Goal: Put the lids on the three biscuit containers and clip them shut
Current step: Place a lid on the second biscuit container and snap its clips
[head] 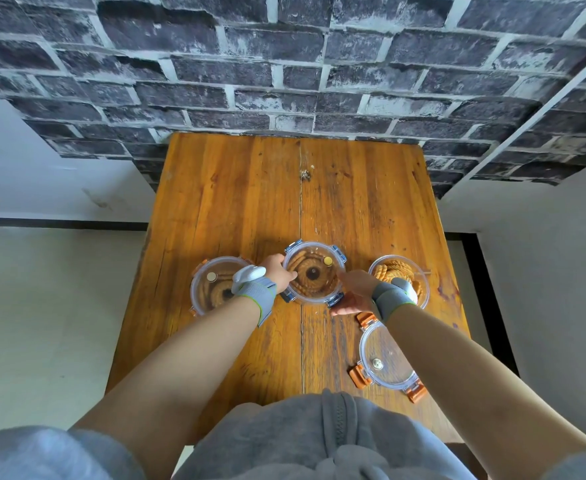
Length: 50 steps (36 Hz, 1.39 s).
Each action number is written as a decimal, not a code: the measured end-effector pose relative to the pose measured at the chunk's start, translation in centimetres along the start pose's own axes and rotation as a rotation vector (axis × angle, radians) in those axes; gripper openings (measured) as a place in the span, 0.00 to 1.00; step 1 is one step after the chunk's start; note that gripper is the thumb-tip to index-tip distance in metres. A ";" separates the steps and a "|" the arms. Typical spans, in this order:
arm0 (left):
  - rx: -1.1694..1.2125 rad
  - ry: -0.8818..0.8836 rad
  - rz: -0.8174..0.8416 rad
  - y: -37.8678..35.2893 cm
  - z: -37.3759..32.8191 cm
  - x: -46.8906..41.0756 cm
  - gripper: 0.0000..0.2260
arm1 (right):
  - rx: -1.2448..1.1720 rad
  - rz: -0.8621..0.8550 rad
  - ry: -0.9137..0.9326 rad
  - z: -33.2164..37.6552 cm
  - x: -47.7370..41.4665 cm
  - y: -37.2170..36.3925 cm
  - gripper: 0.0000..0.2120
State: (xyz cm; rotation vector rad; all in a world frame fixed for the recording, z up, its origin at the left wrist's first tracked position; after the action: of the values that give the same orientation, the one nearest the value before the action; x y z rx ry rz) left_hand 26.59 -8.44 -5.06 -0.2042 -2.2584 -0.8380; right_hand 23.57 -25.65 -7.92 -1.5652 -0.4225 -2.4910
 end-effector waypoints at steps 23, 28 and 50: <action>0.018 0.019 -0.007 0.1 0.1 0.2 0.20 | -0.116 -0.169 0.087 -0.5 -0.3 0.2 0.11; 0.015 0.019 -0.002 0.0 0.0 0.2 0.19 | -0.140 -0.177 0.051 -1.0 0.0 0.3 0.13; 0.052 0.063 0.001 -0.2 0.8 -0.4 0.27 | 0.081 -0.094 0.161 2.4 -0.6 0.8 0.30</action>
State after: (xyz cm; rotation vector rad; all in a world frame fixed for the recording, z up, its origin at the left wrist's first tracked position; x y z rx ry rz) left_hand 26.39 -8.12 -5.88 -0.1528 -2.2182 -0.7731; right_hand 26.15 -25.61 -7.35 -1.3321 -0.5766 -2.6103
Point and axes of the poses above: each hand's wrist, its own x-axis away from the middle knuckle, its own y-axis out of the back of the hand, z = x × y, the point moved 10 cm from there along -x, towards the middle knuckle, and after that the axes turned 1 degree about y, right-handed, at the moved point
